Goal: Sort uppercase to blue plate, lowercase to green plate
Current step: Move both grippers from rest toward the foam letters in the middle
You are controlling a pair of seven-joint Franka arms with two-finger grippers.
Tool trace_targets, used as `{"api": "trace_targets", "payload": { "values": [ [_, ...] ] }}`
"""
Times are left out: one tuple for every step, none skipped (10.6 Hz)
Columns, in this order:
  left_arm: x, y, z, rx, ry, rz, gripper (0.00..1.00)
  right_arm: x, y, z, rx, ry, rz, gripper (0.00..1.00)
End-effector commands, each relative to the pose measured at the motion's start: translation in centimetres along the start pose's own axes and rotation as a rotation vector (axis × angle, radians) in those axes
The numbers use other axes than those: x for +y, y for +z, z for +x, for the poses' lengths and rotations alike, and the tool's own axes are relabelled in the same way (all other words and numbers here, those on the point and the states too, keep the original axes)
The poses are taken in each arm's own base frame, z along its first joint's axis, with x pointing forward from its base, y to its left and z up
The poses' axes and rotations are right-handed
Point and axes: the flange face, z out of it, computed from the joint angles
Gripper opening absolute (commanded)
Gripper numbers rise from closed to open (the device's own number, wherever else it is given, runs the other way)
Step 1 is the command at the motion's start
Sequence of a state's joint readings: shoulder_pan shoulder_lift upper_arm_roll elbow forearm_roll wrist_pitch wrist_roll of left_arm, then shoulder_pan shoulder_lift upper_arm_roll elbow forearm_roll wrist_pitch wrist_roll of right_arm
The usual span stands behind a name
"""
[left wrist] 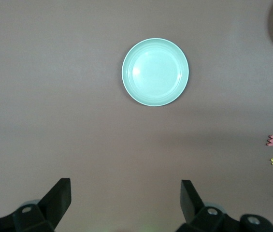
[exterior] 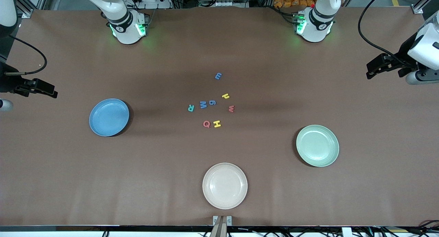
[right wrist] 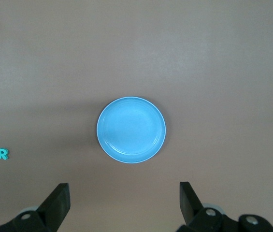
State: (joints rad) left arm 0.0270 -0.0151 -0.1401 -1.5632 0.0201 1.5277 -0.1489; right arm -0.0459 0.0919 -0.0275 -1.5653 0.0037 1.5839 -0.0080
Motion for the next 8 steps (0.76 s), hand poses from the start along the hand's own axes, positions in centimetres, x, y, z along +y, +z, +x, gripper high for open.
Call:
{"api": "trace_targets", "payload": {
  "values": [
    [-0.2,-0.4,-0.3,-0.001,0.017,0.025,1.00,0.1,-0.2,-0.3,-0.003,0.002,0.016,1.00],
    [0.0,-0.3,-0.3,-0.004,0.019,0.024,1.00,0.1,-0.2,-0.3,-0.003,0.002,0.016,1.00],
    [0.2,-0.1,-0.2,-0.008,0.022,0.017,1.00,0.1,-0.3,-0.3,-0.003,0.002,0.014,1.00],
    [0.3,0.1,-0.1,-0.013,0.029,0.011,1.00,0.0,-0.3,-0.3,-0.005,-0.001,0.011,1.00],
    [1.0,1.0,0.3,-0.029,0.045,0.008,1.00,-0.1,-0.3,-0.3,-0.005,-0.004,0.004,1.00],
    [2.9,1.7,0.2,-0.045,0.110,-0.011,1.00,-0.1,-0.2,-0.4,-0.011,-0.004,0.002,1.00],
    [5.2,3.2,0.7,-0.068,0.174,-0.031,1.00,-0.3,-0.1,-0.4,-0.016,-0.009,0.002,1.00],
    [7.9,4.4,0.9,-0.073,0.219,-0.047,1.00,-0.8,0.2,-0.4,-0.023,-0.016,0.001,1.00]
  ]
}}
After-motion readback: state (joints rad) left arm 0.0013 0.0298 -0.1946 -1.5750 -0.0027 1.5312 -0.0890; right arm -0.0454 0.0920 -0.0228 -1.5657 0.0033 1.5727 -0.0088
